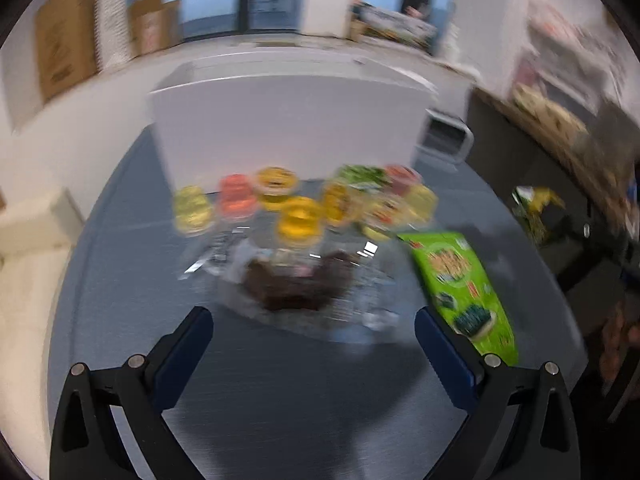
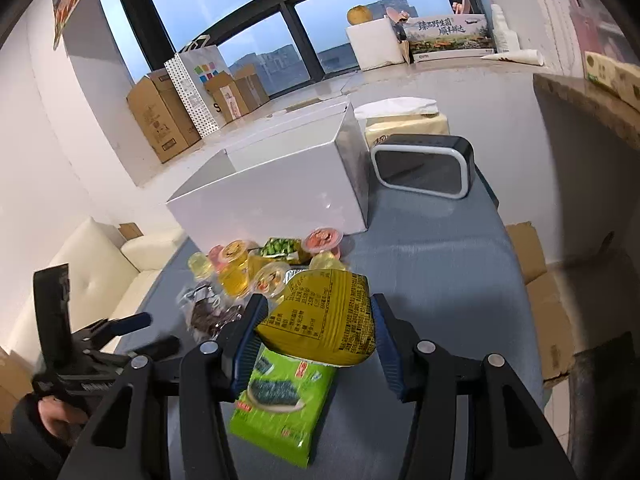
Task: Organize snacks
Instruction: 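Grasp the clear wrapped candies with the left gripper while the right holds the seaweed bag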
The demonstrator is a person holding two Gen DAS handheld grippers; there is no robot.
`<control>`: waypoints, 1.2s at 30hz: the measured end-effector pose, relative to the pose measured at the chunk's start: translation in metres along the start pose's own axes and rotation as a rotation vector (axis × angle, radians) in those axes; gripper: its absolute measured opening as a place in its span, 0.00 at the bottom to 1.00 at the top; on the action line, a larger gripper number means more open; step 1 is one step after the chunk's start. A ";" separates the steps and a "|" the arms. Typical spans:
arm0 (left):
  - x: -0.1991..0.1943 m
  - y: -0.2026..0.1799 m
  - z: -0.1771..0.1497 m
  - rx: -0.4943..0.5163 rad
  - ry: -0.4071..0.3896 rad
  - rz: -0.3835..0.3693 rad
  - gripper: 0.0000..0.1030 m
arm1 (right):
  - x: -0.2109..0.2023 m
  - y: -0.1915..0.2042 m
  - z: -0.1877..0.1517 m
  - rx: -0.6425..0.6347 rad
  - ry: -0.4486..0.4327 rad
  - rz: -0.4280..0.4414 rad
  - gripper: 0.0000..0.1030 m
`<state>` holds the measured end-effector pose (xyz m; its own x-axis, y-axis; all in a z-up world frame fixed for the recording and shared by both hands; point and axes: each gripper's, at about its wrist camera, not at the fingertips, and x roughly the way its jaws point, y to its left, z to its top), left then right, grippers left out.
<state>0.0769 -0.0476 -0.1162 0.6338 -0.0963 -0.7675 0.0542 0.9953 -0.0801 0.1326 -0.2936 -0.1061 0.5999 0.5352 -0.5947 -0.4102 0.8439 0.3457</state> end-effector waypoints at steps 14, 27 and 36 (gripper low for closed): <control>0.035 -0.025 -0.003 0.147 0.031 0.069 0.12 | -0.009 -0.008 -0.011 0.029 0.002 0.014 0.55; -0.071 0.003 0.024 0.040 -0.194 -0.061 0.01 | -0.007 0.019 -0.005 -0.026 0.001 0.063 0.55; -0.105 0.021 0.034 0.024 -0.258 -0.039 0.00 | -0.007 0.056 0.004 -0.096 -0.012 0.084 0.55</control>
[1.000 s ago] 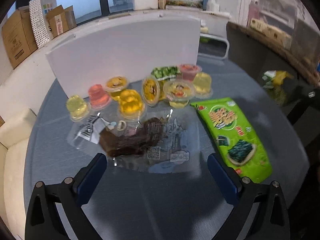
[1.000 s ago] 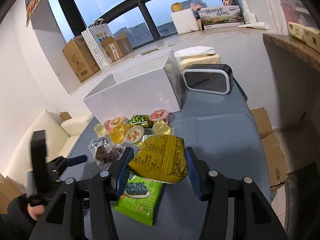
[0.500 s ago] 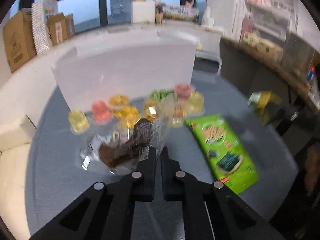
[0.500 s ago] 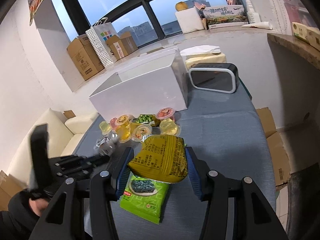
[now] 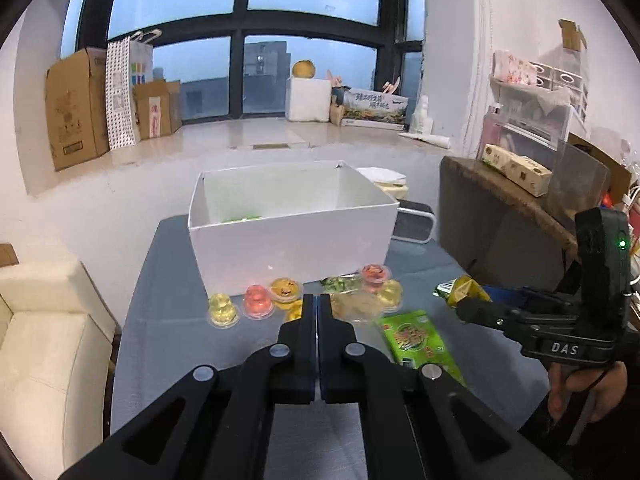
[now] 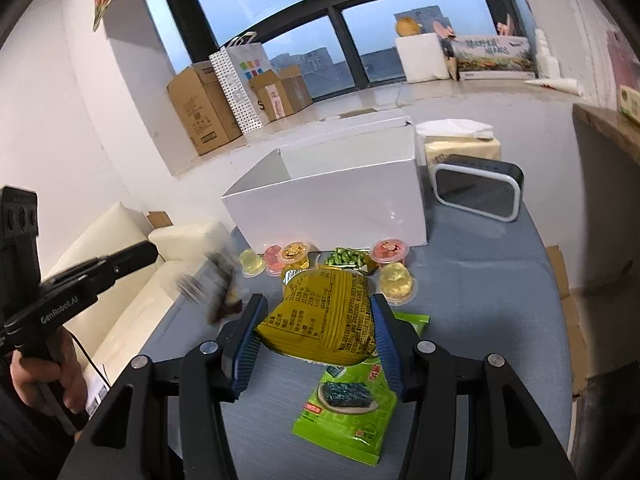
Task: Organize snacks
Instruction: 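Grasp the clear wrapped candies with the left gripper while the right holds the seaweed bag, then carry the candies over the white box and release them with the left gripper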
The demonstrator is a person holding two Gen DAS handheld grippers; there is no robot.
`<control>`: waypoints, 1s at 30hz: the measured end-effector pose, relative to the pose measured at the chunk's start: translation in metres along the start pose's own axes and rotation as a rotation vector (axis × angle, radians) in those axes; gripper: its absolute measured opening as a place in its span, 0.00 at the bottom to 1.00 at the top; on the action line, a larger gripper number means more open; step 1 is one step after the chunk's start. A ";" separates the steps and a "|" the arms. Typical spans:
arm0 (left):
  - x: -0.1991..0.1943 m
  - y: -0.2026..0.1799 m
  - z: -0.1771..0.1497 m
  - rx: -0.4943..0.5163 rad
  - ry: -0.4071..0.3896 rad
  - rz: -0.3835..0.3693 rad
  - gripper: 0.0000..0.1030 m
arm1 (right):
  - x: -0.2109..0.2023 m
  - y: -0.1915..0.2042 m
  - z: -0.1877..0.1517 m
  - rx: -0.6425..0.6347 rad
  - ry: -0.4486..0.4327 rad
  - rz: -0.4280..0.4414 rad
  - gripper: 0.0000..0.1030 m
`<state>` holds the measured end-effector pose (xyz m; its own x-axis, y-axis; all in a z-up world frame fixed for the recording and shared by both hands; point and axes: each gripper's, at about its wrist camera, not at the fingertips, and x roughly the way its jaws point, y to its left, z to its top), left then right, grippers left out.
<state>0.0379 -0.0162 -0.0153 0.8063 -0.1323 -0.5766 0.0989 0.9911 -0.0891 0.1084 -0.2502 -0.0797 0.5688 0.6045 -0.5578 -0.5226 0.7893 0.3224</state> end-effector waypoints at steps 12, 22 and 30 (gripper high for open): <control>0.066 0.024 -0.052 -0.095 0.191 -0.020 0.21 | -0.004 -0.006 -0.010 0.025 0.011 0.005 0.55; 0.103 0.049 -0.062 -0.175 0.252 -0.019 0.97 | 0.000 -0.005 -0.016 0.023 0.028 0.015 0.55; 0.147 0.038 -0.064 -0.123 0.305 0.020 0.96 | 0.000 -0.010 -0.018 0.033 0.032 0.006 0.55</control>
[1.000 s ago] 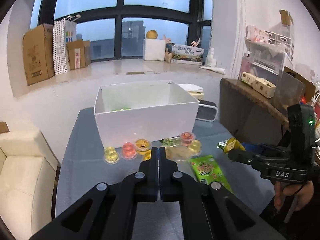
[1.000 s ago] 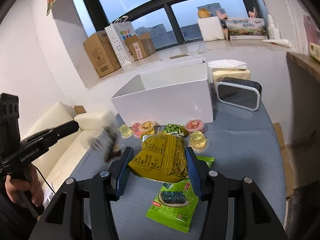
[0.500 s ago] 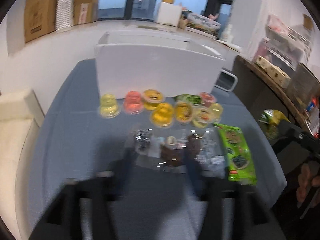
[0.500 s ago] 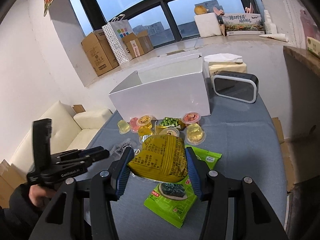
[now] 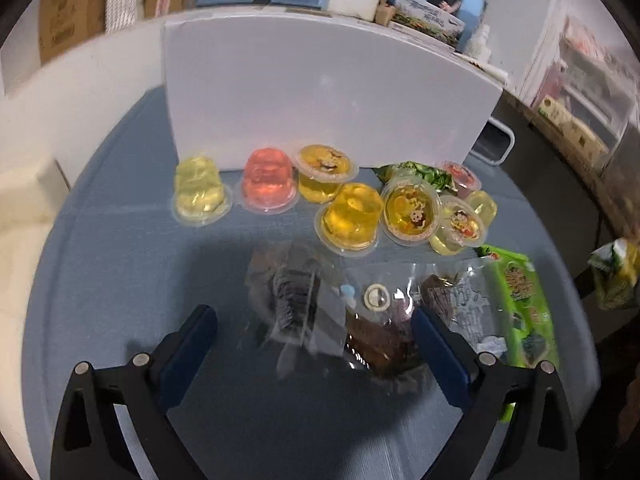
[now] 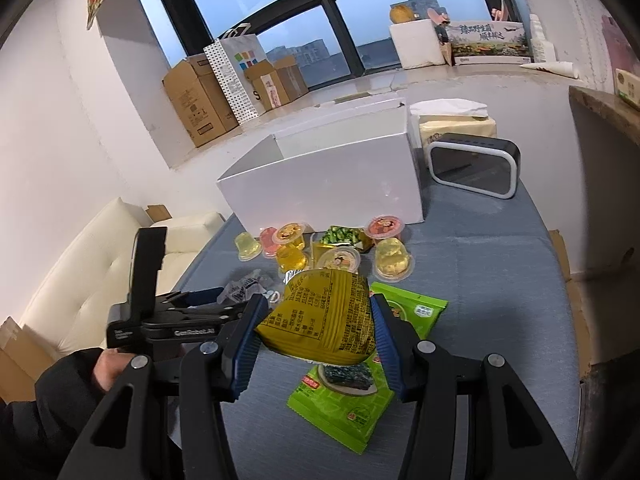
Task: Organize snacks
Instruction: 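Carry the candies over the white box and release them with the left gripper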
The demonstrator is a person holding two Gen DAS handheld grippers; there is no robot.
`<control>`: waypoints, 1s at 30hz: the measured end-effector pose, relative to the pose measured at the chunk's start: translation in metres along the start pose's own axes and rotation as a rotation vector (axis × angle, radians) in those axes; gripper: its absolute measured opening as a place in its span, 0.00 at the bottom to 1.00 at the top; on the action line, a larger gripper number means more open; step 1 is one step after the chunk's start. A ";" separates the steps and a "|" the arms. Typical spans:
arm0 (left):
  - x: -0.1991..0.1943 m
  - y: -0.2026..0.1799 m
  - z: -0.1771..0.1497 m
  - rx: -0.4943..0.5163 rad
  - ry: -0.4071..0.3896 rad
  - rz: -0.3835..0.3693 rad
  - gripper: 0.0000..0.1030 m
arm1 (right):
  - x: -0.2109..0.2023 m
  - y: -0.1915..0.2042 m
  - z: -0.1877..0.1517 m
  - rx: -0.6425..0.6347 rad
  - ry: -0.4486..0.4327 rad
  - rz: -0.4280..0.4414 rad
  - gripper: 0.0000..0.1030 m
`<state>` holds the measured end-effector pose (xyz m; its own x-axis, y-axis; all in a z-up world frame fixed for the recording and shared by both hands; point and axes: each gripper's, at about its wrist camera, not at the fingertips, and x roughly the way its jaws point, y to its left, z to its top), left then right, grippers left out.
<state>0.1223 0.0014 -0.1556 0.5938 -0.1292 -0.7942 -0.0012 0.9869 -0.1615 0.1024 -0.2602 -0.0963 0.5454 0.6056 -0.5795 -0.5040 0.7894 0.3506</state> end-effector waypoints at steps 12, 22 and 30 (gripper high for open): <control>-0.013 -0.003 0.012 -0.027 -0.077 -0.125 0.34 | 0.008 -0.006 -0.003 0.022 0.018 0.006 0.55; -0.092 -0.037 0.024 0.141 -0.282 -0.046 0.22 | 0.009 -0.001 -0.003 0.020 0.016 0.013 0.55; -0.140 -0.030 0.027 0.155 -0.356 -0.043 0.15 | 0.004 0.012 0.006 -0.009 -0.010 0.023 0.55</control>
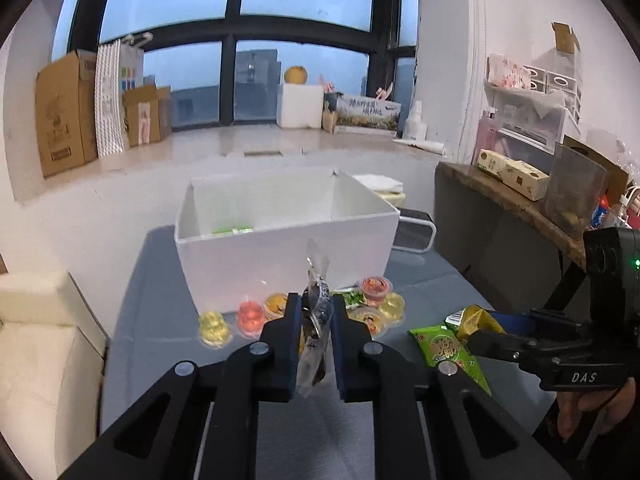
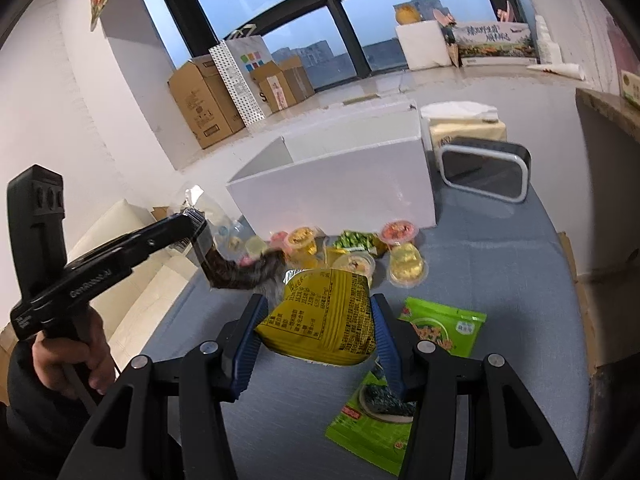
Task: Organize snacks
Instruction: 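Carry the candies over the white box and release them with the left gripper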
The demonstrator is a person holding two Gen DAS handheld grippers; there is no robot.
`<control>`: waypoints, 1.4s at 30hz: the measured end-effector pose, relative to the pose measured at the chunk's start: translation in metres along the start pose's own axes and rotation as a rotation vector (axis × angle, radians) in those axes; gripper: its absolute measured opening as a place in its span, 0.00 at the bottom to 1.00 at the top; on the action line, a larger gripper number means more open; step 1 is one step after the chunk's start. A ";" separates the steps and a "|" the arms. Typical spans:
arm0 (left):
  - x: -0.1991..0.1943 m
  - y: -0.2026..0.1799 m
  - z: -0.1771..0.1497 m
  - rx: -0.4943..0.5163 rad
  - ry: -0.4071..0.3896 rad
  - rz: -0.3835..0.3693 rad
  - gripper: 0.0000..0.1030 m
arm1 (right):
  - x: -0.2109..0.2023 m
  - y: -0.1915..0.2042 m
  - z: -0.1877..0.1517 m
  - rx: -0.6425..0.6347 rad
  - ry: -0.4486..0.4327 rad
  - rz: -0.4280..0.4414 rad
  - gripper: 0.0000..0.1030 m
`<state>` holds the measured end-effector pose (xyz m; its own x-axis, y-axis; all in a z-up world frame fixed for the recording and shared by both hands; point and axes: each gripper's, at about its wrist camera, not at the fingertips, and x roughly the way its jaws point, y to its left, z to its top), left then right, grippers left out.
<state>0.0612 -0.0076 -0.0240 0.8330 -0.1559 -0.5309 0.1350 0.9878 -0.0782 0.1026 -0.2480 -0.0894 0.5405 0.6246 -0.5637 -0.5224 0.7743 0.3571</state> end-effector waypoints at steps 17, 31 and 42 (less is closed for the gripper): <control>-0.020 0.009 0.011 0.002 -0.021 -0.006 0.11 | 0.003 0.016 0.015 -0.030 -0.022 0.017 0.55; -0.022 0.030 0.116 0.033 -0.141 0.031 0.11 | 0.013 0.037 0.128 -0.146 -0.148 0.002 0.55; 0.046 0.067 0.186 0.016 -0.132 0.065 0.11 | 0.063 0.033 0.225 -0.155 -0.173 -0.031 0.55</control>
<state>0.2080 0.0507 0.1032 0.9035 -0.0917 -0.4186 0.0856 0.9958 -0.0332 0.2678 -0.1597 0.0547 0.6562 0.6191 -0.4315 -0.5913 0.7770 0.2157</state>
